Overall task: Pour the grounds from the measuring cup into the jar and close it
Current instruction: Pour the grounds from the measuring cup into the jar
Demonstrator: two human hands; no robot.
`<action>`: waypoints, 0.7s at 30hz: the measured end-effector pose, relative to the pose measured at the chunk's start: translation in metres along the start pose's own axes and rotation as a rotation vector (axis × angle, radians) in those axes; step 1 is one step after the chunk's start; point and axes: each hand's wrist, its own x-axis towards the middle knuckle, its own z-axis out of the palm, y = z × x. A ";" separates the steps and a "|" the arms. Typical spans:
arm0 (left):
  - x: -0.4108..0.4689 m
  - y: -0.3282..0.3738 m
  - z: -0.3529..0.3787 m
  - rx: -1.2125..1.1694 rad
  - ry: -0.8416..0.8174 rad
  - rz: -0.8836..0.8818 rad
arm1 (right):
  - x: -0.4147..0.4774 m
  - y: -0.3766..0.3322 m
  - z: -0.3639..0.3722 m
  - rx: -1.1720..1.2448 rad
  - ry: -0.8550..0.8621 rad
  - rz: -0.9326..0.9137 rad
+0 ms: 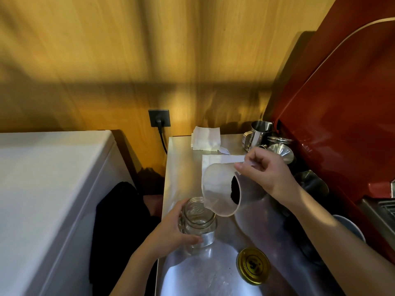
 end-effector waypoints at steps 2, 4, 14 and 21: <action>0.000 -0.001 0.000 0.002 0.002 0.002 | 0.006 -0.003 0.003 -0.074 -0.034 -0.021; -0.001 -0.001 0.000 -0.001 0.000 0.006 | 0.010 -0.007 0.006 -0.142 -0.062 -0.034; 0.003 -0.004 -0.002 -0.021 -0.026 0.040 | 0.019 -0.026 0.014 -0.324 -0.137 -0.128; -0.011 -0.018 -0.004 -0.301 0.284 0.006 | 0.019 -0.028 0.017 -0.310 -0.163 -0.157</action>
